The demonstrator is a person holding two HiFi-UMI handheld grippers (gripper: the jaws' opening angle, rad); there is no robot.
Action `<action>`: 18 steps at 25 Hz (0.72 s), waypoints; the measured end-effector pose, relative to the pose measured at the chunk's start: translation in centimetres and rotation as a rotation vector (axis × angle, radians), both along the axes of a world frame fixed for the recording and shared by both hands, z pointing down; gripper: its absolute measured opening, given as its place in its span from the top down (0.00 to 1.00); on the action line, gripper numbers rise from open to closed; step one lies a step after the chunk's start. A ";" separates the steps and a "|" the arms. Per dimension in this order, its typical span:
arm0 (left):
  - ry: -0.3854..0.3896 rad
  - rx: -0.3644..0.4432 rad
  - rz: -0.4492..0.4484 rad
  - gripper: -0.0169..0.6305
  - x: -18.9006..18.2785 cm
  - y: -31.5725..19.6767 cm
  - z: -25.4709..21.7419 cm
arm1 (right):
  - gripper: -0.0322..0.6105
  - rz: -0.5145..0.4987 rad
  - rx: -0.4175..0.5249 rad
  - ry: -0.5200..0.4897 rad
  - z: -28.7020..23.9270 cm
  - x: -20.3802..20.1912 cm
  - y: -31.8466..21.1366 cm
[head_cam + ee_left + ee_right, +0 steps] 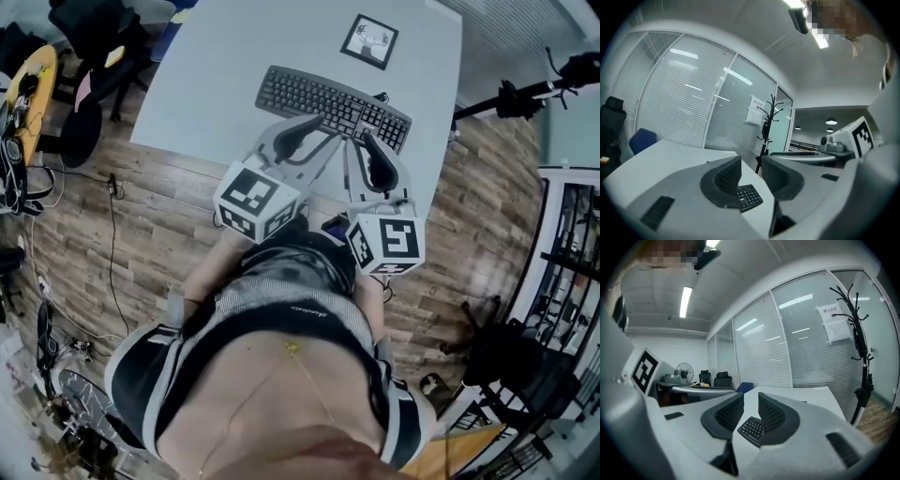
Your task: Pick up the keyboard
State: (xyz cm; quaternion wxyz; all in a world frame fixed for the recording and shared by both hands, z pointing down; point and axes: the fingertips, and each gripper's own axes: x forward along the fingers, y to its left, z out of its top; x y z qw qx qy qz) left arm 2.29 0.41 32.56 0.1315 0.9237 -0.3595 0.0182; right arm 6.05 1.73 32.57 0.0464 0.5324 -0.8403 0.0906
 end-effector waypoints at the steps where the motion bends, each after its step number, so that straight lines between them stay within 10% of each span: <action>1: 0.003 -0.001 0.004 0.79 -0.1 -0.3 0.0 | 0.80 0.005 -0.002 0.004 0.0 0.0 -0.3; 18: 0.012 0.002 0.126 0.79 -0.9 -6.4 -0.8 | 0.80 0.124 -0.015 0.035 -0.3 -0.8 -5.9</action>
